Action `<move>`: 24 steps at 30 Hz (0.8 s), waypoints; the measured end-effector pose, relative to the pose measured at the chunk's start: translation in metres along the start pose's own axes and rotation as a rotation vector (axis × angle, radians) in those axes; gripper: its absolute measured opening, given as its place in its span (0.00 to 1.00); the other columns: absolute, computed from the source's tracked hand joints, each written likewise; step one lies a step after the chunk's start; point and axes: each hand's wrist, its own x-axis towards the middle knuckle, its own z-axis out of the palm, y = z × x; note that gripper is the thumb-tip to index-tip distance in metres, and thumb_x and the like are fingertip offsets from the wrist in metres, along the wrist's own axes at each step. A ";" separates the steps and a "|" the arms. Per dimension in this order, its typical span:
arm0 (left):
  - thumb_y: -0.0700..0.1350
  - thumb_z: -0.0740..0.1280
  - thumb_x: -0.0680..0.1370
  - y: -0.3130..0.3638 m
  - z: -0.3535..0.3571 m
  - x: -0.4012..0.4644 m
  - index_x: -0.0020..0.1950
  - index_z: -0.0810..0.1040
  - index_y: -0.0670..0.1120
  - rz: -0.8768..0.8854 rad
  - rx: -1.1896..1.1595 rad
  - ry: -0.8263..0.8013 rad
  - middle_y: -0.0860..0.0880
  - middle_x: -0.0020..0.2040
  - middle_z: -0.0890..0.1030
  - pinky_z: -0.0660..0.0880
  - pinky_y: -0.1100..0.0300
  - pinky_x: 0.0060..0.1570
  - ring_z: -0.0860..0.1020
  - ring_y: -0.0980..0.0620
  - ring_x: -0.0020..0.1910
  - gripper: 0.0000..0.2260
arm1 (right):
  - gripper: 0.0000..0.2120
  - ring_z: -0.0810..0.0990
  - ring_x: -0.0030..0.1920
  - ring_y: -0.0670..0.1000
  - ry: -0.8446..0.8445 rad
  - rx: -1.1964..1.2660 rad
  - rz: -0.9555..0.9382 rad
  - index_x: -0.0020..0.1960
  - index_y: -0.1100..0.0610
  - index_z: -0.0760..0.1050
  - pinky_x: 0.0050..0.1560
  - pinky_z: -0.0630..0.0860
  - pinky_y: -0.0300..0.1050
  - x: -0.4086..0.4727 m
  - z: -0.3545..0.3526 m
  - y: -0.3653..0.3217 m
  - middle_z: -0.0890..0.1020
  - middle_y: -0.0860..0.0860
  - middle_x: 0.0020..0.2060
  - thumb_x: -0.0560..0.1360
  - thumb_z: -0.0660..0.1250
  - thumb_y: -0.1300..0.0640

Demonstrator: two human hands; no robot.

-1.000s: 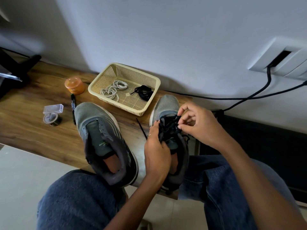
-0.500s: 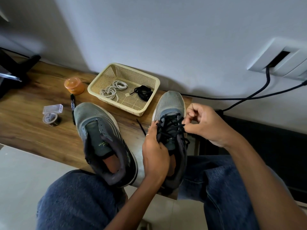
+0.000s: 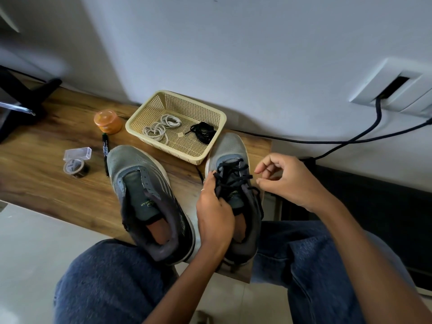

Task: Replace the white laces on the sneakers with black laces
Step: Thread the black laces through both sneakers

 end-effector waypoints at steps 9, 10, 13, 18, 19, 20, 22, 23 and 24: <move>0.27 0.54 0.75 0.001 0.000 -0.002 0.74 0.68 0.48 -0.005 0.022 -0.036 0.47 0.64 0.78 0.66 0.72 0.53 0.75 0.51 0.62 0.29 | 0.04 0.82 0.43 0.45 -0.006 -0.113 -0.010 0.44 0.53 0.82 0.47 0.77 0.38 0.006 0.010 0.001 0.84 0.45 0.40 0.74 0.70 0.61; 0.27 0.54 0.75 0.000 0.001 -0.002 0.74 0.68 0.48 -0.002 0.023 -0.034 0.47 0.64 0.78 0.67 0.71 0.53 0.75 0.51 0.62 0.30 | 0.04 0.81 0.44 0.45 -0.014 -0.121 -0.005 0.44 0.54 0.82 0.48 0.77 0.41 0.006 0.010 0.002 0.83 0.45 0.41 0.75 0.69 0.61; 0.27 0.54 0.74 0.000 0.001 -0.002 0.73 0.69 0.48 0.000 0.028 -0.020 0.47 0.63 0.78 0.65 0.73 0.51 0.75 0.51 0.61 0.30 | 0.04 0.80 0.44 0.43 -0.060 -0.061 0.027 0.44 0.52 0.79 0.52 0.74 0.45 0.006 0.006 0.007 0.82 0.44 0.42 0.76 0.68 0.60; 0.26 0.54 0.73 -0.001 0.000 -0.002 0.72 0.70 0.48 0.001 0.009 -0.014 0.49 0.59 0.79 0.66 0.72 0.48 0.76 0.51 0.58 0.31 | 0.08 0.77 0.44 0.48 -0.142 0.105 0.051 0.41 0.51 0.76 0.52 0.72 0.52 0.005 0.000 0.011 0.81 0.49 0.41 0.76 0.67 0.62; 0.26 0.54 0.73 -0.001 0.000 -0.001 0.72 0.70 0.48 -0.003 0.013 -0.016 0.49 0.60 0.79 0.66 0.72 0.49 0.76 0.51 0.59 0.31 | 0.08 0.76 0.43 0.49 -0.174 0.144 0.062 0.41 0.52 0.76 0.50 0.71 0.50 0.004 -0.001 0.009 0.80 0.52 0.41 0.76 0.66 0.62; 0.26 0.54 0.73 -0.002 0.000 -0.001 0.73 0.70 0.48 -0.005 0.016 -0.017 0.48 0.61 0.79 0.66 0.72 0.49 0.76 0.51 0.59 0.31 | 0.08 0.75 0.44 0.51 -0.207 0.183 0.073 0.40 0.52 0.75 0.49 0.71 0.50 0.003 -0.003 0.008 0.79 0.54 0.42 0.76 0.66 0.62; 0.26 0.54 0.73 -0.001 0.000 -0.001 0.73 0.69 0.48 -0.007 0.019 -0.018 0.47 0.63 0.78 0.66 0.72 0.50 0.75 0.51 0.60 0.31 | 0.10 0.74 0.47 0.54 -0.267 0.268 0.114 0.39 0.54 0.75 0.53 0.74 0.51 0.002 -0.007 0.005 0.77 0.59 0.48 0.77 0.65 0.65; 0.26 0.54 0.73 -0.001 0.000 -0.001 0.73 0.69 0.48 -0.008 0.019 -0.017 0.48 0.63 0.78 0.66 0.72 0.50 0.75 0.51 0.60 0.31 | 0.11 0.74 0.49 0.54 -0.282 0.309 0.136 0.39 0.55 0.75 0.56 0.75 0.52 0.001 -0.008 0.003 0.76 0.62 0.50 0.77 0.64 0.67; 0.26 0.54 0.73 0.000 0.000 -0.001 0.73 0.70 0.48 -0.009 0.016 -0.017 0.49 0.62 0.78 0.66 0.72 0.49 0.76 0.52 0.59 0.31 | 0.11 0.75 0.49 0.54 -0.284 0.342 0.152 0.39 0.55 0.75 0.59 0.75 0.53 0.000 -0.008 0.001 0.75 0.64 0.52 0.77 0.63 0.68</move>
